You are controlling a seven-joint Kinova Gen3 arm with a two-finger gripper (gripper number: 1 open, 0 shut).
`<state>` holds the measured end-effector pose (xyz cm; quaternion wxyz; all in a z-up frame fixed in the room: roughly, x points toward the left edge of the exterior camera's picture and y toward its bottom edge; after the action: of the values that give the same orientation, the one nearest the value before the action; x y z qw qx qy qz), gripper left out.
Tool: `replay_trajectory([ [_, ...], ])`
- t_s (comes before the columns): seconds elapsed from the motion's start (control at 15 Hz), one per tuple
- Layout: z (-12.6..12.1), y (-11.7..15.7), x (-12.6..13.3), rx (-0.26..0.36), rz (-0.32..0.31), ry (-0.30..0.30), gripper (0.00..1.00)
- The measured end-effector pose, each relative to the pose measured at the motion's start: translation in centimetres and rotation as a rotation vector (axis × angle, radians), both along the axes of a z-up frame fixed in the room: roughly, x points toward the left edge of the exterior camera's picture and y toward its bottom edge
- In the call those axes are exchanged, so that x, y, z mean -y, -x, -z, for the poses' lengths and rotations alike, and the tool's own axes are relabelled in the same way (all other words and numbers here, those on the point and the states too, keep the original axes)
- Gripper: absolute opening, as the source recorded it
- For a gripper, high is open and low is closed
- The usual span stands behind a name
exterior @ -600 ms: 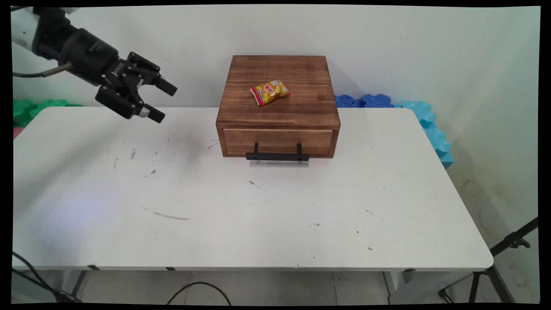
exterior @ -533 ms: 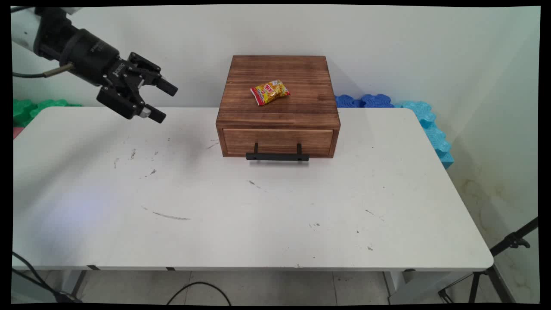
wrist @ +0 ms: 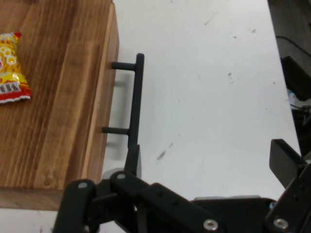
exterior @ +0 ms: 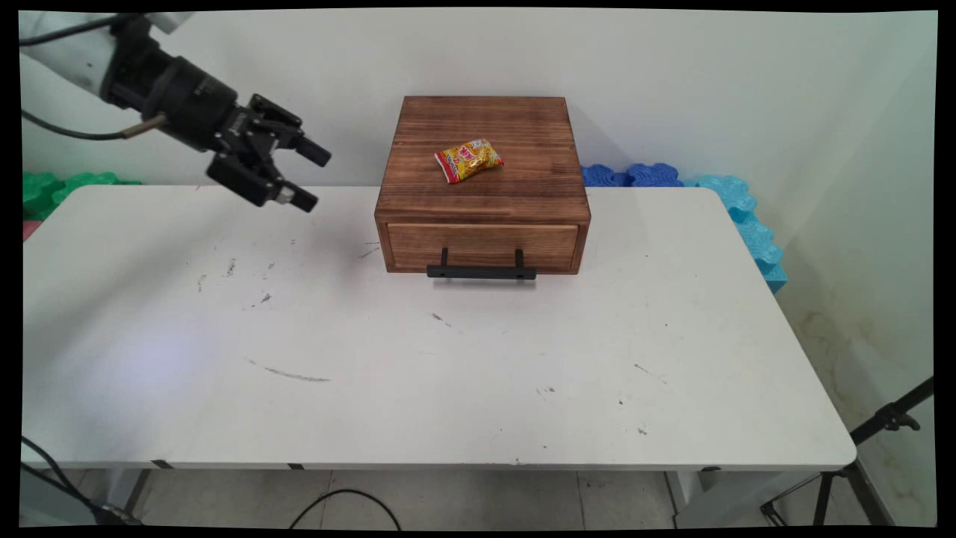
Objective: Open the drawer
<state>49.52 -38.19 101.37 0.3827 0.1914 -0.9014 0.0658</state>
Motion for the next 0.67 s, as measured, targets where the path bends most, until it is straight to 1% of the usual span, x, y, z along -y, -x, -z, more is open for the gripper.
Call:
replay_trajectory([
  [0.27,0.9,3.7,0.9,0.019,-0.007,0.001,1.0],
  [0.4,1.7,5.8,1.2,0.037,-0.006,-0.003,1.0],
  [0.67,4.0,9.6,2.2,0.092,-0.004,-0.002,1.0],
])
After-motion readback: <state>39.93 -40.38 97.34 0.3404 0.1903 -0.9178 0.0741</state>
